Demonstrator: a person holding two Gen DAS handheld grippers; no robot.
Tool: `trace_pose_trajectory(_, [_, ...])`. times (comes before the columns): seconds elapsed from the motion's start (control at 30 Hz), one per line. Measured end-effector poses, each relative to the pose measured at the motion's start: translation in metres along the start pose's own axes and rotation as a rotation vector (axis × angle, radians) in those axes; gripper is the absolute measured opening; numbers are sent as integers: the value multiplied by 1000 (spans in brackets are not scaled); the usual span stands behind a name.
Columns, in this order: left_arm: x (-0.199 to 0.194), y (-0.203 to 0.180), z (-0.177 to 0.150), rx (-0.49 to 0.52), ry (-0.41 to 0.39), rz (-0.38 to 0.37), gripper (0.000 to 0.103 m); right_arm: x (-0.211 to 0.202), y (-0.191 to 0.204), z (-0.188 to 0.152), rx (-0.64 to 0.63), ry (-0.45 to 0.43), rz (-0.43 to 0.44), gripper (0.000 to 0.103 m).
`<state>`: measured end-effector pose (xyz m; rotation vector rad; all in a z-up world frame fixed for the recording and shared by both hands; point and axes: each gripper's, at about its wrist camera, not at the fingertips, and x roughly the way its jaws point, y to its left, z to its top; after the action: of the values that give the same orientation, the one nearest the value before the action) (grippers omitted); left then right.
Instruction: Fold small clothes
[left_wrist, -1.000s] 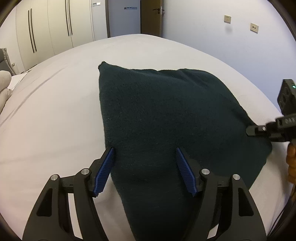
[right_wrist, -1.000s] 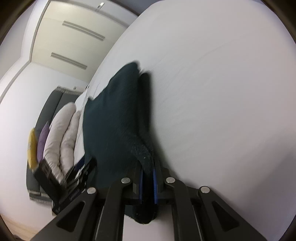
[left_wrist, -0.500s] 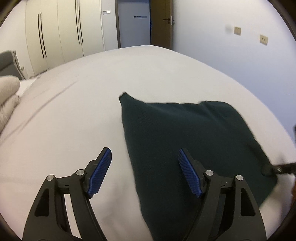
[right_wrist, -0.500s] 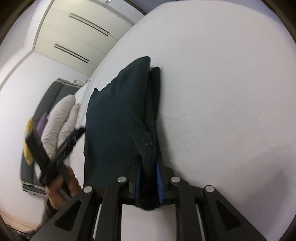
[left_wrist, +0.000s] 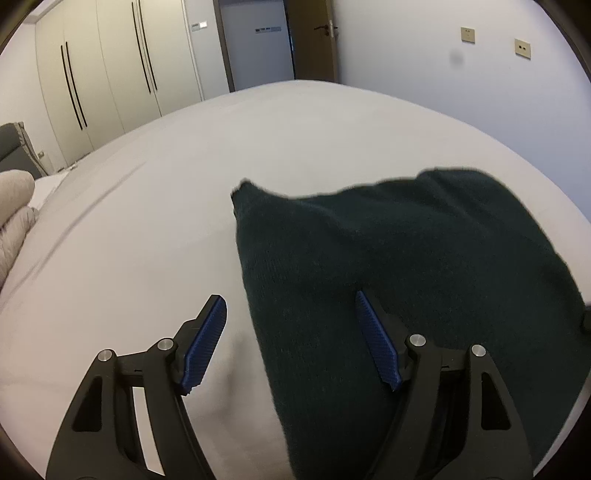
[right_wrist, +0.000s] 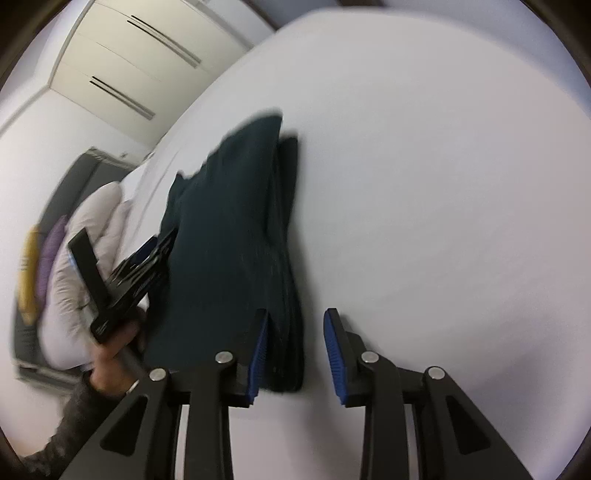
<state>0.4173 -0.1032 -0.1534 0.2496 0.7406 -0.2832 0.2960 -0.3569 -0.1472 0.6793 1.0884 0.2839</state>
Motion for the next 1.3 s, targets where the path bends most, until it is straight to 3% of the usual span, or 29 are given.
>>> trace_pose_trajectory(0.07, [-11,9,11,-48,-29,49,71,-12,19,7,-56,-58,-7,32])
trace_pose_trajectory(0.13, [-19,17,17,-93,-80,88,71,-14,38,12,-114,-84,78,32])
trace_pose_trajectory(0.23, [-4,5,11,-17,-32,100,70,5,64,14,-194,-77,134,32])
trace_pose_trajectory(0.37, [12,-4,-6,-6,-38,135,70,44,63,0,-226,-1,97,33])
trace_pose_trajectory(0.5, [20,-4,0,17,-35,144,70,53,52,-16,-251,-63,111,33])
trace_pose_trajectory(0.6, [5,7,5,-23,-38,121,70,41,62,-9,-230,-39,149,51])
trace_pose_trajectory(0.67, [-18,25,5,-115,-58,114,73,18,58,-1,-205,-101,195,71])
trace_pose_trajectory(0.7, [-32,36,2,-166,-84,114,85,9,51,3,-191,-135,195,75])
trace_pose_trajectory(0.73, [-41,47,0,-224,-99,104,102,1,43,9,-168,-160,185,80])
trace_pose_trajectory(0.77, [-46,54,-3,-253,-91,79,103,-3,34,16,-133,-175,176,80])
trace_pose_trajectory(0.83, [-40,61,-7,-282,-13,8,103,-4,15,30,-63,-177,159,80])
trace_pose_trajectory(0.97, [-23,53,-12,-321,128,-138,103,27,-14,54,97,-84,213,80])
trace_pose_trajectory(1.03, [-8,48,-12,-339,189,-210,103,47,-19,62,126,-29,263,80])
trace_pose_trajectory(1.1, [7,40,-14,-350,256,-252,103,59,-25,65,144,7,241,76])
trace_pose_trajectory(1.17, [16,37,-15,-375,273,-292,103,67,-19,72,121,25,257,76])
trace_pose_trajectory(1.27, [21,32,-13,-375,280,-299,95,79,-11,79,111,65,268,66])
trace_pose_trajectory(1.3, [20,28,-11,-359,279,-303,84,80,-8,79,99,83,269,64])
